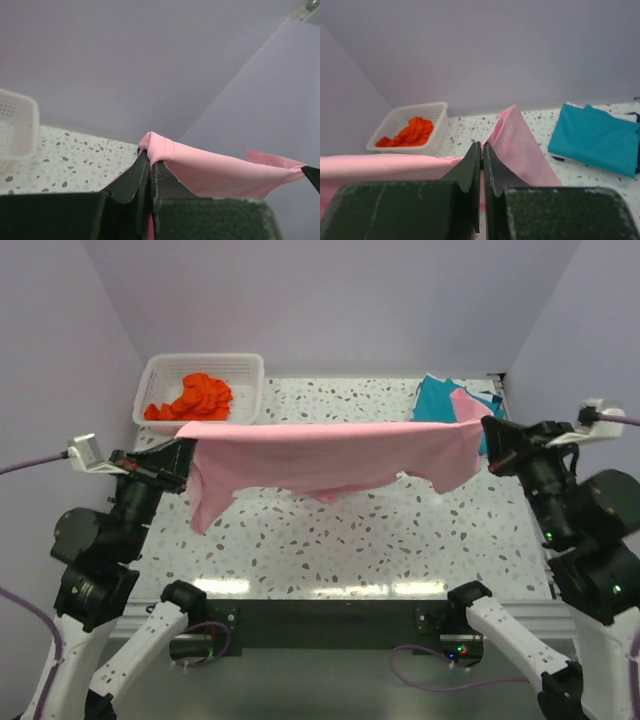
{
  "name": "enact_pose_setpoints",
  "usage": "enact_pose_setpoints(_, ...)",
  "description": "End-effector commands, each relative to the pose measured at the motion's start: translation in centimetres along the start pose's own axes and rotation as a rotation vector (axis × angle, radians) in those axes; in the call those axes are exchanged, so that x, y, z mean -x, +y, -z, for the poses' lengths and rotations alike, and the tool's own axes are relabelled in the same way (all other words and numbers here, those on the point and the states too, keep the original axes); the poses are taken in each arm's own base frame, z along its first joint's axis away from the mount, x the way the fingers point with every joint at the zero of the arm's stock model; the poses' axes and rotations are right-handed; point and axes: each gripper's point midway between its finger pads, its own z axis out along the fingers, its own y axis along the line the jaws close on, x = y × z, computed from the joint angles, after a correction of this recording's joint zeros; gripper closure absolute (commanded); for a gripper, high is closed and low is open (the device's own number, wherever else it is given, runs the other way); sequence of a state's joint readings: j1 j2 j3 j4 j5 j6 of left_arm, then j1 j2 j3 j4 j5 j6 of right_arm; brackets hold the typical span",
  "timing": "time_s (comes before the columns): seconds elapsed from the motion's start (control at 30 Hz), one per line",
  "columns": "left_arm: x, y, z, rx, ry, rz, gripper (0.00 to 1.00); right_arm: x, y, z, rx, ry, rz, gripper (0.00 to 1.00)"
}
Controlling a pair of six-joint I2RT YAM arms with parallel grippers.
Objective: Fold and stack the t-shirts
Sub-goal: Flatten the tshirt out
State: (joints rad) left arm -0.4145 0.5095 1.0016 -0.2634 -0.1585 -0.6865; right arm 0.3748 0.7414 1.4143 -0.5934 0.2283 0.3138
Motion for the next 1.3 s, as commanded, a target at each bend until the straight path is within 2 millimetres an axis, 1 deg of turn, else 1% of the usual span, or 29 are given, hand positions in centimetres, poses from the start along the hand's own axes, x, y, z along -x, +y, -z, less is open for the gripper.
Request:
enact_pose_setpoints(0.0,4.1,-4.0,2.7,-0.155,-0.094,0.004,1.00,3.9,2.5,4.0,0.152,-0.071,-0.006,1.00)
enact_pose_setpoints(0.03,5.0,-4.8,3.7,-0.186,-0.112,0.009,1.00,5.7,3.0,5.4,0.173,-0.109,-0.011,1.00)
enact_pose_setpoints(0.1,6.9,-6.5,5.5,-0.249,-0.151,0.016,1.00,7.4,3.5,6.8,0.203,-0.143,-0.016,1.00)
enact_pose_setpoints(0.13,7.6,-7.4,6.5,-0.291,-0.161,0.018,1.00,8.9,4.0,8.1,0.229,-0.177,-0.014,1.00)
enact_pose_setpoints(0.17,8.7,-8.3,7.5,-0.321,-0.186,0.022,1.00,9.6,4.2,8.7,0.242,-0.191,-0.013,1.00)
enact_pose_setpoints(0.23,9.3,-9.6,9.0,-0.378,-0.181,0.020,1.00,11.5,4.9,10.6,0.283,-0.231,-0.014,1.00)
enact_pose_setpoints(0.33,10.0,-10.4,10.1,-0.412,-0.185,0.027,1.00,13.1,5.5,12.1,0.318,-0.269,-0.013,1.00)
enact_pose_setpoints(0.4,9.8,-10.3,10.0,-0.408,-0.176,0.033,1.00,13.5,5.3,12.1,0.309,-0.280,-0.013,1.00)
enact_pose_setpoints(0.5,8.4,-8.4,8.0,-0.307,-0.134,0.040,1.00,13.0,4.4,10.5,0.242,-0.272,-0.022,1.00)
enact_pose_setpoints(0.53,7.1,-7.5,6.9,-0.262,-0.090,0.039,1.00,12.1,4.2,9.0,0.222,-0.253,-0.010,1.00)
enact_pose_setpoints(0.6,5.3,-4.5,4.8,-0.126,-0.067,0.039,1.00,10.5,3.6,6.4,0.171,-0.204,0.011,1.00)
enact_pose_setpoints(0.67,1.6,-0.4,2.7,0.034,0.015,0.023,1.00,7.1,2.9,2.1,0.110,-0.115,0.048,1.00)
enact_pose_setpoints(0.7,0.3,1.5,2.0,0.112,0.038,0.016,0.99,5.7,2.2,0.4,0.068,-0.086,0.062,1.00)
enact_pose_setpoints(0.73,-1.4,4.8,1.2,0.251,0.060,-0.006,0.97,3.2,1.6,-1.9,0.041,-0.042,0.089,1.00)
enact_pose_setpoints(0.77,-4.4,7.8,0.7,0.358,0.114,-0.014,0.94,1.2,1.2,-3.8,0.017,0.001,0.110,1.00)
enact_pose_setpoints(0.8,-5.7,10.5,0.6,0.469,0.121,-0.041,0.93,-1.6,0.7,-6.3,-0.007,0.068,0.134,1.00)
enact_pose_setpoints(0.83,-8.6,13.2,0.4,0.572,0.202,-0.074,0.92,-5.0,-0.1,-8.4,-0.040,0.135,0.157,1.00)
enact_pose_setpoints(0.87,-11.4,15.7,0.7,0.655,0.267,-0.084,0.91,-7.2,-0.6,-9.9,-0.053,0.180,0.168,1.00)
enact_pose_setpoints(0.9,-13.1,17.1,0.9,0.703,0.315,-0.104,0.84,-11.1,-1.1,-12.3,-0.070,0.270,0.189,1.00)
enact_pose_setpoints(0.93,-15.5,19.1,1.0,0.782,0.397,-0.141,0.71,-14.1,-1.6,-13.7,-0.070,0.314,0.200,1.00)
enact_pose_setpoints(0.97,-17.0,20.6,1.6,0.843,0.435,-0.148,0.22,-16.2,-1.8,-14.8,-0.066,0.351,0.212,1.00)
enact_pose_setpoints(1.0,-17.7,21.6,2.0,0.894,0.453,-0.167,0.00,-20.6,-2.6,-16.5,-0.080,0.449,0.236,1.00)
enact_pose_setpoints(1.03,-19.0,23.0,2.7,0.962,0.512,-0.198,0.00,-22.0,-2.8,-17.4,-0.080,0.475,0.239,0.89)
enact_pose_setpoints(1.07,-19.1,23.1,2.5,0.984,0.511,-0.198,0.00,-24.1,-2.9,-18.2,-0.072,0.530,0.245,0.78)
enact_pose_setpoints(1.1,-18.9,23.6,2.5,1.010,0.503,-0.217,0.00,-24.5,-2.7,-19.2,-0.068,0.547,0.254,0.61)
enact_pose_setpoints(1.13,-18.8,23.8,2.5,1.027,0.501,-0.224,0.00,-28.3,-3.8,-19.3,-0.103,0.675,0.272,0.32)
enact_pose_setpoints(1.2,-18.3,23.5,2.0,1.018,0.477,-0.220,0.00,-29.8,-4.3,-19.7,-0.129,0.753,0.287,0.18)
enact_pose_setpoints(1.23,-18.0,23.1,1.5,0.991,0.459,-0.211,0.00,-30.7,-4.6,-19.7,-0.147,0.800,0.292,0.01)
enact_pose_setpoints(1.27,-18.1,23.0,1.4,0.974,0.460,-0.208,0.00,-30.8,-4.8,-19.6,-0.152,0.807,0.292,0.01)
